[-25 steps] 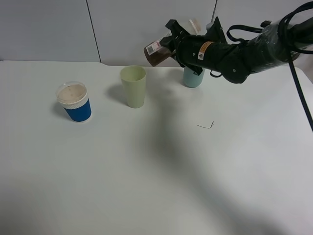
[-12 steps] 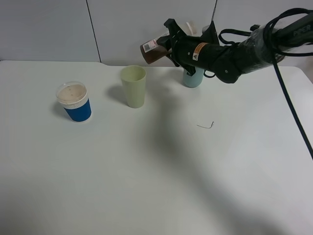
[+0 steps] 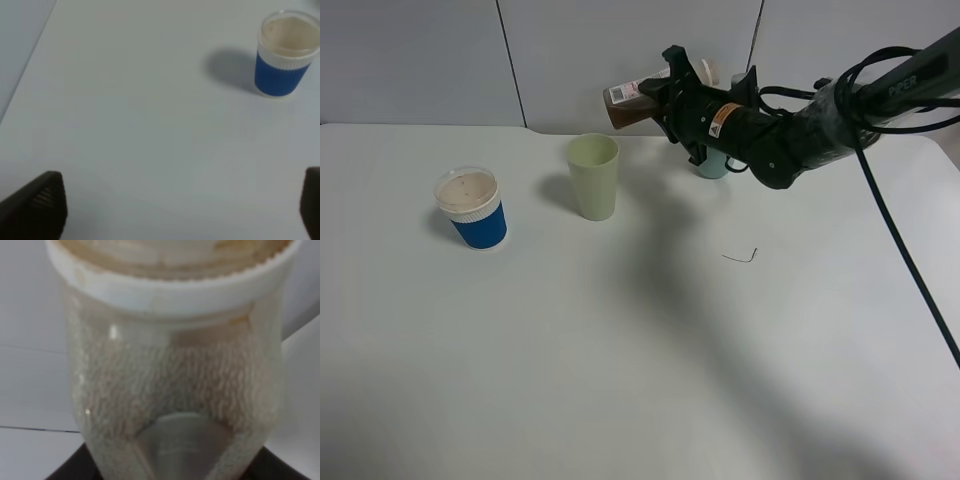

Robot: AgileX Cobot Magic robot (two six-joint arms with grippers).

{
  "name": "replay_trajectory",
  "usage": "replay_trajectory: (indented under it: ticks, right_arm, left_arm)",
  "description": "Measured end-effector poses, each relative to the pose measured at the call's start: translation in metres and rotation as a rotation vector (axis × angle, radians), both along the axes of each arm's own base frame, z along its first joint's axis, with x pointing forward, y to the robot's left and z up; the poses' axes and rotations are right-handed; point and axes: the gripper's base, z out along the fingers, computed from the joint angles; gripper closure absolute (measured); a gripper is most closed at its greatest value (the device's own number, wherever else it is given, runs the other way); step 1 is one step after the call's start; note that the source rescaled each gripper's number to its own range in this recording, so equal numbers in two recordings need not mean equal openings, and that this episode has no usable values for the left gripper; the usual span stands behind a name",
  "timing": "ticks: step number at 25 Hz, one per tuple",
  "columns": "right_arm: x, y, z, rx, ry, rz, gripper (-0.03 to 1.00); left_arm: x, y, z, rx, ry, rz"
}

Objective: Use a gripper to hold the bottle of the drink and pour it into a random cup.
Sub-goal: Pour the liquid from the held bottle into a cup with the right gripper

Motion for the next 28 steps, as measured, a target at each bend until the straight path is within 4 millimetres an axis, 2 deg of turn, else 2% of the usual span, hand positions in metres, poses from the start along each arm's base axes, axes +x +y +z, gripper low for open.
replay_trajectory:
  ticks: [28]
  right_arm:
    - [-0.001,0.002,0.010,0.185,-0.003,0.018,0.95]
  left_arm:
    - [0.000,0.000,0.000,0.000,0.000,0.000]
